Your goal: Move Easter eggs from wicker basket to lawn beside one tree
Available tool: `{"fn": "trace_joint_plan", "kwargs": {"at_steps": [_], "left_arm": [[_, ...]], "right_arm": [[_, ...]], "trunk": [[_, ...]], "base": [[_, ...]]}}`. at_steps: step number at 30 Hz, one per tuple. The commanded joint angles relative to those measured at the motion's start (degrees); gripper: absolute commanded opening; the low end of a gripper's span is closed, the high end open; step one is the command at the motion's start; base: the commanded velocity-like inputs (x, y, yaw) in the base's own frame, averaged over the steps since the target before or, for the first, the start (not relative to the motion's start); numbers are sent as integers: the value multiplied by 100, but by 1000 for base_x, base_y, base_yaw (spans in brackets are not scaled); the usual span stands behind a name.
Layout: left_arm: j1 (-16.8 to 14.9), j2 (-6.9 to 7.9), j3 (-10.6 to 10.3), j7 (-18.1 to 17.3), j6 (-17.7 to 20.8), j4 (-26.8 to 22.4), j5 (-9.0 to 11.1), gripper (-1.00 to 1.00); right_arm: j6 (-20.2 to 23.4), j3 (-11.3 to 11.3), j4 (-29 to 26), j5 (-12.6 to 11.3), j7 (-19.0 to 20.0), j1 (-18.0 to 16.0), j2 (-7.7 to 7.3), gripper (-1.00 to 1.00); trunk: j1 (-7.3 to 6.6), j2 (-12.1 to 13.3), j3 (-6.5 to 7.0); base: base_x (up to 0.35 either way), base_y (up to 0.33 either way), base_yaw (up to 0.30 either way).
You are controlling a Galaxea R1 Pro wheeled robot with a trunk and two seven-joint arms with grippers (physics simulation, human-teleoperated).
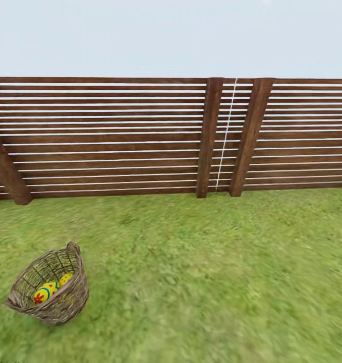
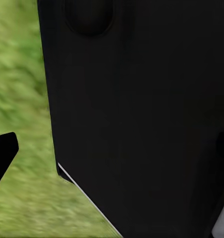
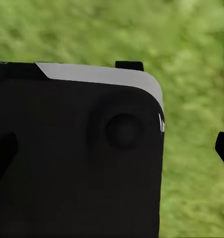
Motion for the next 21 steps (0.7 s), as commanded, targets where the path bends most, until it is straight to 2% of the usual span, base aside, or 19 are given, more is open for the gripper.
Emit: {"fn": "trace_joint_plan", "kwargs": {"at_steps": [1,8,21], "left_arm": [[-1,0,4,-6,-7,1,7,100],[-3,0,5,-6,-7,-1,7,100],[-2,0,4,-6,-7,-1,7,100]], "right_arm": [[-18,6,3,5,5,-2,-1,100],[-18,2,3,5,5,-2,-1,100],[-18,4,3,5,5,-2,-1,100]], "trunk": [[3,-2,-5],[3,-2,-5],[3,-2,-5]], "base": [[312,-141,293],[300,-154,293],[248,-236,293]]}}
